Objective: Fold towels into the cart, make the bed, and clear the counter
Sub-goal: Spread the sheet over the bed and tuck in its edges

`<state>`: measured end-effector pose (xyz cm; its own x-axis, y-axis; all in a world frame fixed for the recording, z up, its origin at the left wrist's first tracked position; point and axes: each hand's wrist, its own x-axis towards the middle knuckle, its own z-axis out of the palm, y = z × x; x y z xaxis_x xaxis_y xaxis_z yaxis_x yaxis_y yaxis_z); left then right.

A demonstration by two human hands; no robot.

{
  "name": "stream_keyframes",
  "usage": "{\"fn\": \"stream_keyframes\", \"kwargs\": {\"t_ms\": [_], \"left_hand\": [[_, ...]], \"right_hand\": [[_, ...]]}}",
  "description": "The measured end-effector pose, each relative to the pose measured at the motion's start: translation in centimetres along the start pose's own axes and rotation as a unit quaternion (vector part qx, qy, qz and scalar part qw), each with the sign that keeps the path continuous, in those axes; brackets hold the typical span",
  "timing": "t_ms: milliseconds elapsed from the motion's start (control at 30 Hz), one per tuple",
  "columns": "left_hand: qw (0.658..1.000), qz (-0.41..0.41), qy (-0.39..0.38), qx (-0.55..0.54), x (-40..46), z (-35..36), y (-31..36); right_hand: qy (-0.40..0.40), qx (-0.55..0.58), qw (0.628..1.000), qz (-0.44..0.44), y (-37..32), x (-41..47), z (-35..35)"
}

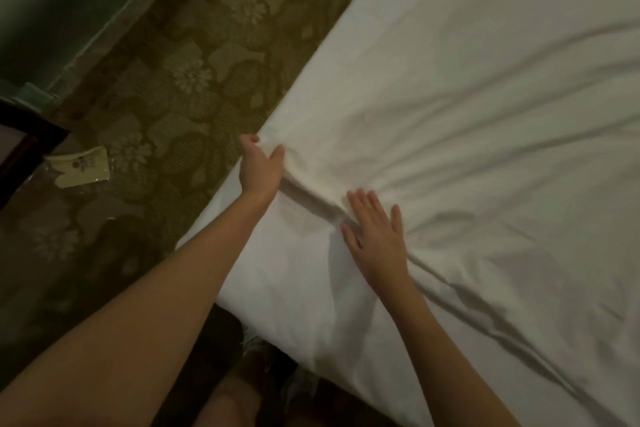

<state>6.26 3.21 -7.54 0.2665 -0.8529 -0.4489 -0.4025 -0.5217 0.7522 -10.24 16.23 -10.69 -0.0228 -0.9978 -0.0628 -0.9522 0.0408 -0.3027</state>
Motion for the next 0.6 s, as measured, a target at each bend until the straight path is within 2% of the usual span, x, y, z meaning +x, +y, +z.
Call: {"fn": "stream_keyframes", "kwargs": {"t_ms": [67,133,333,433,500,600], "left_hand": [[0.998,0.014,0.027,-0.051,-2.1,0.3,-0.6],[0.999,0.008,0.026,-0.040,-4.5,0.8,-1.2],[0.990,0.083,-0.113,-0.033,-11.1,7.4,-1.1],[0.984,0.090,-0.151,-0.026,-15.4,11.6,-1.2],[0.983,0.100,-0.152,-0.029,-18.0,14.3,-1.3],[0.984,0.123,-0.125,-0.036,-19.5,17.6,-2.0]], "right_hand": [[0.012,0.009,0.999,0.050,2.3,-3.7,-0.4],[0.045,0.027,0.994,0.101,5.1,-7.7,-0.9],[0.093,0.041,0.981,0.167,11.0,-16.0,-2.5],[0.121,0.044,0.970,0.205,13.5,-18.7,-3.5],[0.131,0.086,0.960,0.232,15.3,-20.4,-4.6],[0.099,0.164,0.939,0.286,17.8,-23.9,-6.0]]}}
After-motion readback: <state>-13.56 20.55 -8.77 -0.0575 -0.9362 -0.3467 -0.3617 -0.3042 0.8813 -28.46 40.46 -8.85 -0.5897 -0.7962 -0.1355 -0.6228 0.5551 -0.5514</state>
